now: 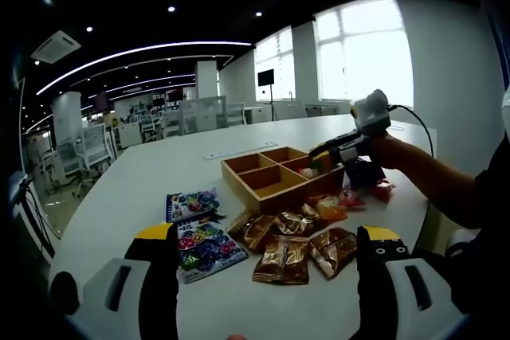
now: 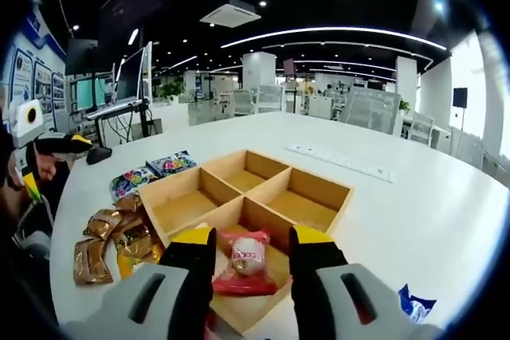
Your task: Pick up the scattered marshmallows, QQ candies, Oreo cookies, and mixed nuts on the table and sort them into separate containers
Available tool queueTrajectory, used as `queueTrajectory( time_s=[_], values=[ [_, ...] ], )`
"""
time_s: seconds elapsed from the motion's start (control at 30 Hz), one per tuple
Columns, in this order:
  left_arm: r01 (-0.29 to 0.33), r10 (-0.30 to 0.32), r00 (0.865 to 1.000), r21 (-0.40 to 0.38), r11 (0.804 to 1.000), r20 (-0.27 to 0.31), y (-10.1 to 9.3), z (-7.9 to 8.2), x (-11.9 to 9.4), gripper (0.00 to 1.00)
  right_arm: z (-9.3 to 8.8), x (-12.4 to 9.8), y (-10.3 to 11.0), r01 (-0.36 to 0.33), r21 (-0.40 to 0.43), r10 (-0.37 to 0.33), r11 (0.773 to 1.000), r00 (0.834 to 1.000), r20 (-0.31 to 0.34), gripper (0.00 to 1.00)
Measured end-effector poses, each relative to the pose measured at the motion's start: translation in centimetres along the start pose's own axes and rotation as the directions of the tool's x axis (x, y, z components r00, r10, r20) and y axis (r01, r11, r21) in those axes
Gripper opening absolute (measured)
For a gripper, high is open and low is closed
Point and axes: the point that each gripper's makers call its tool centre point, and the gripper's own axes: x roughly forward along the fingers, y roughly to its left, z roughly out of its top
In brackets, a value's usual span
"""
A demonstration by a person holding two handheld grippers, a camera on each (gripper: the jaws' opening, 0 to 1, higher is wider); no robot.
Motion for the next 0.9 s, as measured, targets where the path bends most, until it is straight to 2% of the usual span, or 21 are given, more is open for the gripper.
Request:
queueTrajectory(
  time_s=[0.17, 0.3, 0.47, 0.6, 0.9],
  values=[
    [-0.001, 0.001, 1.000, 0.003, 1.000, 0.001, 0.03, 0.14, -0.04, 0.96, 0.18, -0.19, 0.00, 0.003, 0.002, -0.003, 1.000, 1.000, 0.007, 0.42],
    [-0.002, 0.002, 1.000, 0.006, 1.000, 0.001, 0.04, 0.19, -0.04, 0.96, 0.47, -0.55, -0.31, 0.009, 0.033, -0.009, 0.999, 1.000, 0.020, 0.48],
    [0.002, -0.002, 1.000, 0.009, 1.000, 0.000, -0.08, 0.20, -0.02, 0.96, 0.63, -0.68, -0.39, 0.014, 0.068, -0.016, 0.998, 0.999, 0.032, 0.60],
    [0.001, -0.001, 1.000, 0.009, 1.000, 0.003, -0.07, 0.32, -0.04, 0.96, 0.69, -0.74, -0.40, 0.011, 0.080, -0.014, 0.997, 0.999, 0.038, 0.65],
    [0.000, 0.000, 1.000, 0.007, 1.000, 0.001, -0.08, 0.17, -0.07, 0.96, 0.85, -0.64, -0.24, 0.005, 0.125, -0.014, 0.992, 0.998, 0.064, 0.87]
  ],
)
